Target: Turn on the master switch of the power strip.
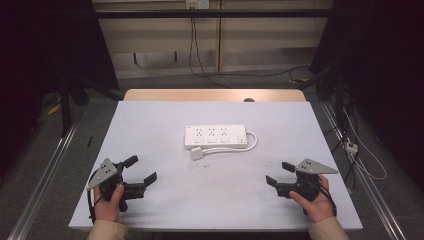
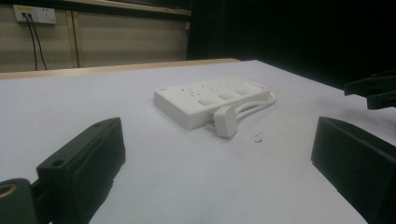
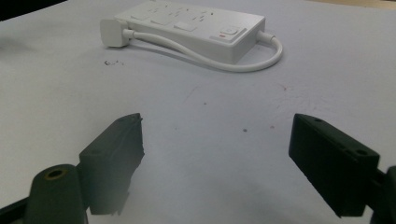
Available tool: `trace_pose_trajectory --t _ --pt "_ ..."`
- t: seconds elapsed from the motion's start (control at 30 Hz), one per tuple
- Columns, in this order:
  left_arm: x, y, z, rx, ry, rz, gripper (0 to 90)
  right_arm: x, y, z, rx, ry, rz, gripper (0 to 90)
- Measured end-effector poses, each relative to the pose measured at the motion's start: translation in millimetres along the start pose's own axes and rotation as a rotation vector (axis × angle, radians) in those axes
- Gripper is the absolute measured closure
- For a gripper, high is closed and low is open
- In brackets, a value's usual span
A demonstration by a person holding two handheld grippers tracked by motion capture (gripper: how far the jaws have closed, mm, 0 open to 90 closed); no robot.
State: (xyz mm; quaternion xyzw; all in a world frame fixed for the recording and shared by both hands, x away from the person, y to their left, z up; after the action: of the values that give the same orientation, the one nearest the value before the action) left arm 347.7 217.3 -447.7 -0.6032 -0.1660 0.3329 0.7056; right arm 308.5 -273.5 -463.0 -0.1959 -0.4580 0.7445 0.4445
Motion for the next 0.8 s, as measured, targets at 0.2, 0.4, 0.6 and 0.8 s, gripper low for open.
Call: trace_pose_trajectory --t 0.2,0.4,0.6,0.8 --pt "0.2 0.1 0.4 0.002 -0.001 0.0 2.6 -2.4 4.3 4.7 0.0 0.002 -0.009 17.9" --pt "0.3 0.2 0.2 0.002 -0.002 0.001 2.6 -3.3 7.0 8.8 0.002 0.004 -0.007 17.8" --pt "0.6 0.5 0.1 0.006 -0.003 0.0 2.6 -5.0 9.9 12.4 0.003 0.009 -0.012 17.6" --pt "0.6 0.6 -0.1 0.009 -0.004 -0.001 2.6 -6.4 13.3 15.7 0.006 0.014 -0.007 16.8"
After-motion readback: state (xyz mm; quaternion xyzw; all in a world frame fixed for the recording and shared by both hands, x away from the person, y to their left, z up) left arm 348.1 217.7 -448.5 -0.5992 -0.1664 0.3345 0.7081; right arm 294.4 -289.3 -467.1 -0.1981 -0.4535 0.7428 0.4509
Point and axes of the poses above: each handheld gripper's, and its own axes: z roughly backward along the jaws, y roughly out of its underside, x roughly to its left, the point moved 3 cm from there along -z, roughly forward along the jaws, and after that the axes turned 2 degrees about x, right-handed, at the moved point
